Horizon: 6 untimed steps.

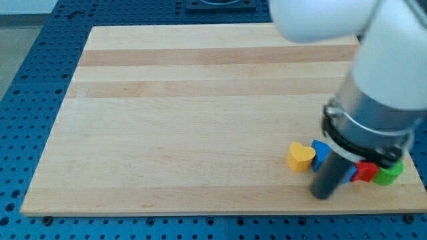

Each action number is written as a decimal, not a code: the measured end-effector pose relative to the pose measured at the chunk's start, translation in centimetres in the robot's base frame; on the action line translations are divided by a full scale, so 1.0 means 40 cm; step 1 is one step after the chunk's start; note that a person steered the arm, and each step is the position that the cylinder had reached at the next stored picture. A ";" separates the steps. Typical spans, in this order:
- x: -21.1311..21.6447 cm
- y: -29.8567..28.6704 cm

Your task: Nudge the group of blocks a bit up

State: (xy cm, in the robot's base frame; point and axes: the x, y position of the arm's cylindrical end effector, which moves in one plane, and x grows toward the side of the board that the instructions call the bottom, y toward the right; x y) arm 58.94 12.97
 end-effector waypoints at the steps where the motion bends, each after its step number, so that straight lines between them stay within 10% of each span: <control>1: -0.002 -0.010; 6: 0.041 0.163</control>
